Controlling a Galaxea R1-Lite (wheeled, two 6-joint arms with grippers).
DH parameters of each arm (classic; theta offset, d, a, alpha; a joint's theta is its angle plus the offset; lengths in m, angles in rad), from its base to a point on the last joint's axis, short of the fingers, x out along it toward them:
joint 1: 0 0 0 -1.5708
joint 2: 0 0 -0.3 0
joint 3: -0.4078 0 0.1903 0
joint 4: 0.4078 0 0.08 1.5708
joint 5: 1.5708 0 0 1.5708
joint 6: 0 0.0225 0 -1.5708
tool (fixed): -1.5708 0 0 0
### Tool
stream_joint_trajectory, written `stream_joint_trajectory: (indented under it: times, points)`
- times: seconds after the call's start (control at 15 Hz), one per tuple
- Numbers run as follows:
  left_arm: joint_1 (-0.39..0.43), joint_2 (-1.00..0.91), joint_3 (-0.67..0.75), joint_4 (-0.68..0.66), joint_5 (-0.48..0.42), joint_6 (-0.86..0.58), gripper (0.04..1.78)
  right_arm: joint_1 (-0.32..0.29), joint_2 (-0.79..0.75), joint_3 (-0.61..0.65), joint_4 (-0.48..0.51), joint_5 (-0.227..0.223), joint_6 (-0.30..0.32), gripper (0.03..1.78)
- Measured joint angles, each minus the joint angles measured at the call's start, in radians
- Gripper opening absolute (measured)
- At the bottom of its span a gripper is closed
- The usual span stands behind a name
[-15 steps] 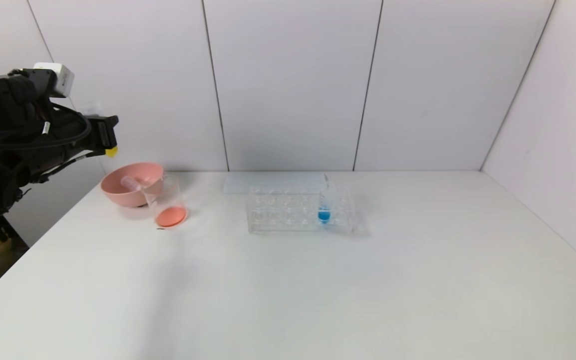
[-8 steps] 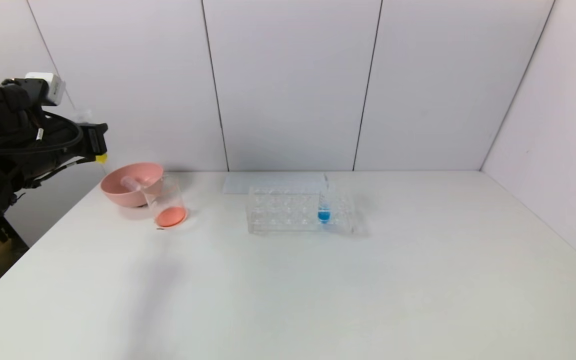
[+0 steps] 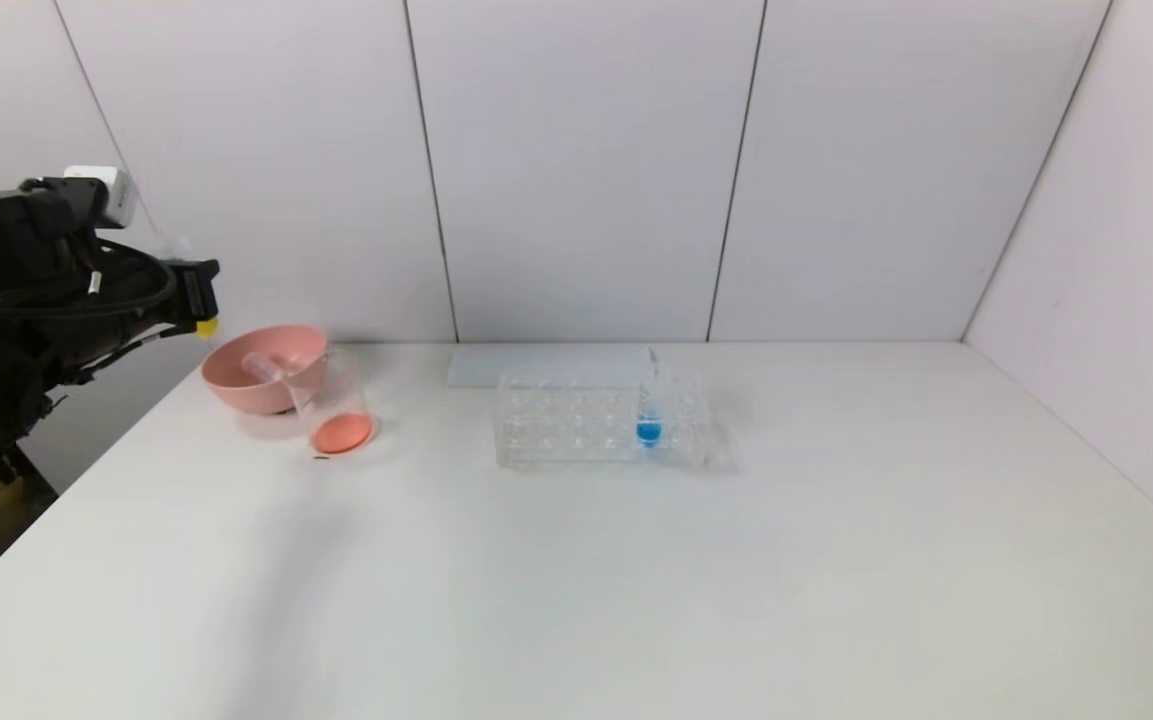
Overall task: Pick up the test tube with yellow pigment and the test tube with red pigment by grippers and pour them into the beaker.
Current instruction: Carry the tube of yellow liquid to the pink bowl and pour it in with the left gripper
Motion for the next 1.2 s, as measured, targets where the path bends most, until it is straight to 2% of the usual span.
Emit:
stream_joint_trajectory:
  times: [1.2]
  points:
    - [-0.012,0.121,0.013,-0.119,-0.004,0.014,0.49,0.0,0.0,0.0,0.0,0.0,0.0,1.7]
